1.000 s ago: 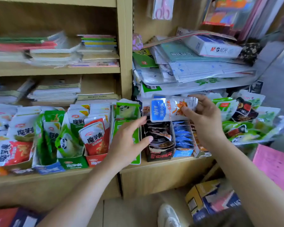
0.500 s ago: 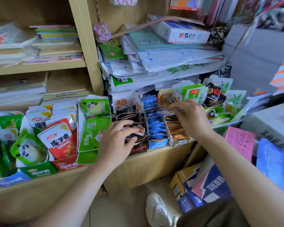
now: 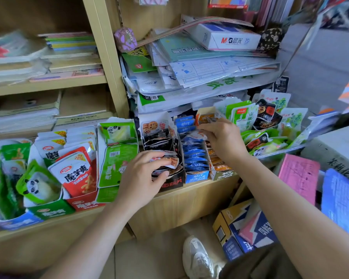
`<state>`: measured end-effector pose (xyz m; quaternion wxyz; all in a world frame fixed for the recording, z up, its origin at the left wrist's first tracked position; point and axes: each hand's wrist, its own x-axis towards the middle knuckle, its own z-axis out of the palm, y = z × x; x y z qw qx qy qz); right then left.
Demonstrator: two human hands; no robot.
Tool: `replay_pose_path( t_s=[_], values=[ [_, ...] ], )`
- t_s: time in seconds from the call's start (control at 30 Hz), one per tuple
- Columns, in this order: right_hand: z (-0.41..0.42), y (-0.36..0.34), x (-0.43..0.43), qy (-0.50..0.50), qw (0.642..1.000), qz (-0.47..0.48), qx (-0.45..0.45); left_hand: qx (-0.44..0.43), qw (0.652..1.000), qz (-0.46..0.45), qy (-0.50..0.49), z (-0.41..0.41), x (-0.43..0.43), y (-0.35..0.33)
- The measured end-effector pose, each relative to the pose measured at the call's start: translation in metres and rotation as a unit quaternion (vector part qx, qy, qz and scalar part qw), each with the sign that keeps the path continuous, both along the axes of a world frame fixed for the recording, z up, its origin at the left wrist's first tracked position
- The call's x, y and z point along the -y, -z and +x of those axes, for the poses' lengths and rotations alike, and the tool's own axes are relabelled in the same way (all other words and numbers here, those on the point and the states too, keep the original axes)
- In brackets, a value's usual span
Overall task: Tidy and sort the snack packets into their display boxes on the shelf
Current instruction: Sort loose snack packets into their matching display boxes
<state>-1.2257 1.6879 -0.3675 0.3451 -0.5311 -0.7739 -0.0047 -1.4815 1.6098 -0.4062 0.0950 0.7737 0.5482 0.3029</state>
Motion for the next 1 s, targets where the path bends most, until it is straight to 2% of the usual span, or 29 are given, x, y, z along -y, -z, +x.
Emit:
replay_pose_path(
  t_s=[0.1, 0.2, 0.33, 0.4, 0.47, 0.5, 0.67, 0.73, 0.87, 0.93, 1.0],
  values=[
    [-0.009, 0.008, -0.003, -0.013, 0.997, -0.070, 0.042, -0.004, 1.000, -0.005, 0.013, -0.003, 0.000, 0.000],
    [-0.013, 0.003, 0.002, -0.029, 0.992, -0.124, 0.010, -0.011, 0.999, -0.013, 0.030, -0.007, 0.001, -0.001],
    [-0.011, -0.009, 0.022, -0.033, 0.993, -0.114, -0.016, -0.041, 0.998, -0.001, 0.041, -0.012, -0.001, 0.001],
    [-0.014, -0.009, 0.034, -0.017, 0.985, -0.158, 0.064, -0.060, 0.997, 0.014, 0.040, -0.012, -0.002, 0.003],
    [-0.023, 0.001, 0.045, -0.007, 0.955, -0.238, 0.177, -0.076, 0.996, 0.024, 0.039, -0.011, -0.003, 0.004],
    [-0.027, 0.008, 0.047, -0.010, 0.943, -0.262, 0.206, -0.080, 0.996, 0.028, 0.040, -0.011, -0.003, 0.005],
    [-0.034, 0.024, 0.032, -0.017, 0.936, -0.296, 0.189, -0.076, 0.996, 0.027, 0.048, -0.011, 0.000, 0.005],
    [-0.038, 0.020, 0.030, -0.004, 0.949, -0.275, 0.157, -0.074, 0.995, 0.022, 0.063, -0.014, 0.002, 0.004],
    [-0.051, 0.006, 0.037, 0.009, 0.994, -0.097, 0.048, -0.062, 0.995, 0.048, 0.063, -0.020, 0.007, 0.003],
    [-0.058, 0.005, 0.035, -0.032, 0.998, -0.043, 0.013, -0.051, 0.994, 0.070, 0.064, -0.025, 0.009, 0.001],
    [-0.068, 0.007, 0.034, -0.063, 0.998, -0.031, 0.002, -0.035, 0.992, 0.101, 0.063, -0.031, 0.010, 0.000]
  ],
)
